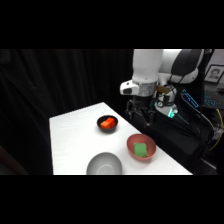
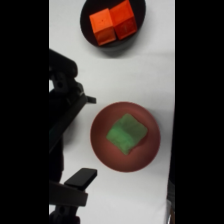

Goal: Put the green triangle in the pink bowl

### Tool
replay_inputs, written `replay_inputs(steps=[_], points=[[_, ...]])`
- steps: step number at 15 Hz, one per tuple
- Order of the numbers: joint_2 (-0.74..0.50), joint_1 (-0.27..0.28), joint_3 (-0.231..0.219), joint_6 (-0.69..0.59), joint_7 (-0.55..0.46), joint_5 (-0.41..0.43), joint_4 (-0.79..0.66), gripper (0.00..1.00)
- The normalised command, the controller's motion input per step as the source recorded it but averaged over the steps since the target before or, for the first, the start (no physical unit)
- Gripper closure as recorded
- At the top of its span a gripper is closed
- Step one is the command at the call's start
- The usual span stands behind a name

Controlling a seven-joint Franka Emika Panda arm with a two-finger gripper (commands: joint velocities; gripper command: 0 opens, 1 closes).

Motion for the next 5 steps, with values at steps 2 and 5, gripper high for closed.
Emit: replay_inputs(steps=[2, 5], points=[[-0.27, -0.051, 0.000, -0.33, -0.10, 0.102, 0.13, 0.00], [-0.22, -0.056, -0.002, -0.30, -0.09, 0.093, 0.15, 0.00]])
